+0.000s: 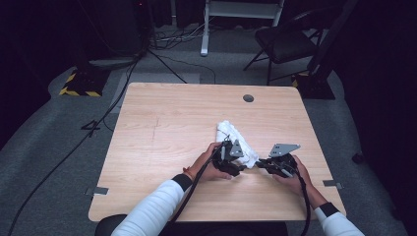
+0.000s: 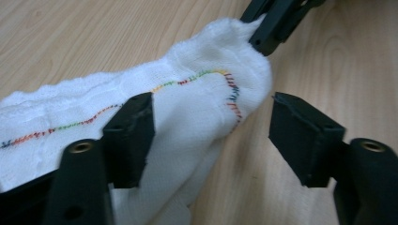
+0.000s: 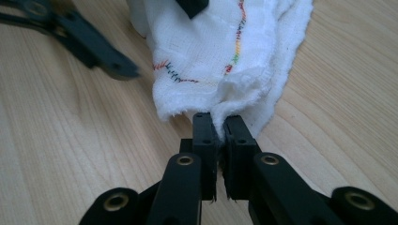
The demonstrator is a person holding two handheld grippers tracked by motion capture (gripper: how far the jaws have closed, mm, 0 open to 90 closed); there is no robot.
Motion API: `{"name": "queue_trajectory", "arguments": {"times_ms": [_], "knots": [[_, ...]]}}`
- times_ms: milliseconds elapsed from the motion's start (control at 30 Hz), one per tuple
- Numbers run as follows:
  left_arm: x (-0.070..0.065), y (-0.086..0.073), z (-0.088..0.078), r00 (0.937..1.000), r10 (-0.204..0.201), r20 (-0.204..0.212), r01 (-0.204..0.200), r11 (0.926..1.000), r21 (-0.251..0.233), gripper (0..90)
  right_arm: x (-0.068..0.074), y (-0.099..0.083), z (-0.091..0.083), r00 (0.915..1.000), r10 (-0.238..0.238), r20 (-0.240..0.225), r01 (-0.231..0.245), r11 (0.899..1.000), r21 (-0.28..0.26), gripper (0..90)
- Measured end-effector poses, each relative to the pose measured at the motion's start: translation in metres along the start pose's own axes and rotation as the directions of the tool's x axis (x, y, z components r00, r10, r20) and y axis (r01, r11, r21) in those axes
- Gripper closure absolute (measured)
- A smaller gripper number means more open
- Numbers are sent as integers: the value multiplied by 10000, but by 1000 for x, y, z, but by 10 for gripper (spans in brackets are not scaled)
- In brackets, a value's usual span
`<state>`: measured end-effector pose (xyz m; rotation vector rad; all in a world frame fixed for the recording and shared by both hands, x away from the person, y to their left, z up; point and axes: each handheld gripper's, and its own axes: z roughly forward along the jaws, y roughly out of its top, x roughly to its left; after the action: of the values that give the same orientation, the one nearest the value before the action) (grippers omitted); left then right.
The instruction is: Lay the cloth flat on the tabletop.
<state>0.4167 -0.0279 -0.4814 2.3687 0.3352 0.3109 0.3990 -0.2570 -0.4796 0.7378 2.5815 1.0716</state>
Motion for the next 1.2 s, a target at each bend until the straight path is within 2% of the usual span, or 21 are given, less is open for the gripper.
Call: {"name": "queue_trajectory", "arguments": {"times_ms": [67, 167, 233, 333, 400, 433, 467, 533, 700, 800, 933, 1067, 1200], "knots": [[1, -1, 2, 9994, 319, -111, -317, 9993, 183, 504, 1, 0, 0, 10000, -2, -67, 2, 10000, -57, 852], [5, -2, -3, 9982, 565, -202, -563, 9983, 115, 714, 2, -1, 0, 10000, -90, 12, 90, 10000, 2, 852], [8, -3, -9, 9979, 615, -193, -615, 9981, 10, 765, 3, -3, -1, 9999, -109, 83, 109, 9999, 14, 853], [15, -7, -27, 9992, 343, -224, -352, 9985, -428, 779, 2, -3, -3, 9997, -104, 241, 104, 9999, -15, 856], [19, -9, -42, 9974, 344, -640, -385, 9972, -645, 783, 2, -3, -5, 9993, -119, 353, 121, 9999, -45, 857], [19, -9, -42, 9974, 344, -640, -385, 9972, -645, 785, 2, -3, -7, 9990, -166, 418, 168, 9998, -54, 858], [21, -11, -57, 9945, 308, -1003, -401, 9950, -918, 786, 2, -3, -8, 9988, -148, 471, 154, 9998, -117, 859], [24, -13, -71, 9931, 159, -1164, -294, 9928, -1159, 789, 1, -4, -12, 9987, -22, 505, 36, 9996, -279, 861], [36, -28, -97, 9889, -528, -1388, 332, 9897, -1394, 792, -4, -4, -22, 9971, 159, 749, -114, 9981, -603, 863], [40, -43, -111, 9840, -820, -1580, 605, 9887, -1369, 795, -6, -6, -28, 9961, 255, 846, -192, 9971, -739, 863], [38, -66, -124, 9802, -1038, -1687, 880, 9912, -986, 800, -8, -8, -35, 9945, 355, 990, -268, 9958, -875, 863], [35, -87, -132, 9788, -1315, -1571, 1211, 9899, -739, 816, -11, -11, -38, 9928, 462, 1107, -366, 9955, -877, 863], [29, -105, -133, 9785, -1589, -1314, 1549, 9871, -403, 815, -12, -13, -38, 9921, 539, 1129, -458, 9963, -734, 861]]}}
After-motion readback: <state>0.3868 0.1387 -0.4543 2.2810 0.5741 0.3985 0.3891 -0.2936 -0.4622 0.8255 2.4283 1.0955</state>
